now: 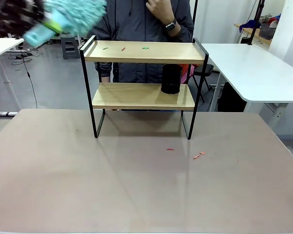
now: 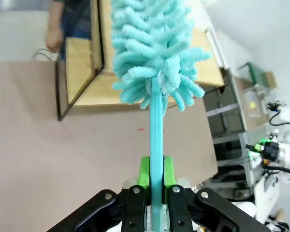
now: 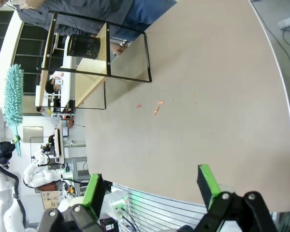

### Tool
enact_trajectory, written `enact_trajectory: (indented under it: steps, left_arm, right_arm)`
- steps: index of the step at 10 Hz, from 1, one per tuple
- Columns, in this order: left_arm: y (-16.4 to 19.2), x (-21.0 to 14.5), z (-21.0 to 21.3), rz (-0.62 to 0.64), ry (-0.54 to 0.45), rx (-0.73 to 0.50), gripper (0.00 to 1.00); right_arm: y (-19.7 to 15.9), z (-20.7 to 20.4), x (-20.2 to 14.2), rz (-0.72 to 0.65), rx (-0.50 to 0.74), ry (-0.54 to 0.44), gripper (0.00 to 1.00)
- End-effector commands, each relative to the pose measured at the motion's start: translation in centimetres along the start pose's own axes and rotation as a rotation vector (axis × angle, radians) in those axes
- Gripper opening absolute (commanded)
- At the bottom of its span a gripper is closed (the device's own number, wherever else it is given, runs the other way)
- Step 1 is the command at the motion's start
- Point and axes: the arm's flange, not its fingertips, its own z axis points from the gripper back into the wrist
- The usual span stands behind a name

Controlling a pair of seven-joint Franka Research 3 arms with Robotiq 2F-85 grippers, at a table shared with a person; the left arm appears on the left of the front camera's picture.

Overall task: Clean the shelf.
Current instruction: Clean the remaining tier of the Shelf with the Duster once objects are removed.

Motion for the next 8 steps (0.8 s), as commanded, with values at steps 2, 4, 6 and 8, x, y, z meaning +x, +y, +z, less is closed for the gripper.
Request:
enact_trajectory:
  steps: [2,4,6,8]
  left_arm:
    - [0.0,0.0,0.0,0.000,0.000,0.000,0.12]
    - [0.0,0.0,0.0,0.000,0.000,0.000,0.12]
    - [0.3,-0.3,-1.1,-0.018,0.010,0.003,0.12]
    - [-0.2,1.5,-2.1,0.021,0.011,0.115,0.12]
  right_arm:
    - [0.0,-0.1,0.2,0.023,0.026,-0.015,1.00]
    - [0.0,-0.1,0.2,0.023,0.026,-0.015,1.00]
    - [0.0,-0.1,0.2,0.023,0.026,-0.015,1.00]
    - [0.0,-0.1,0.2,0.023,0.026,-0.015,1.00]
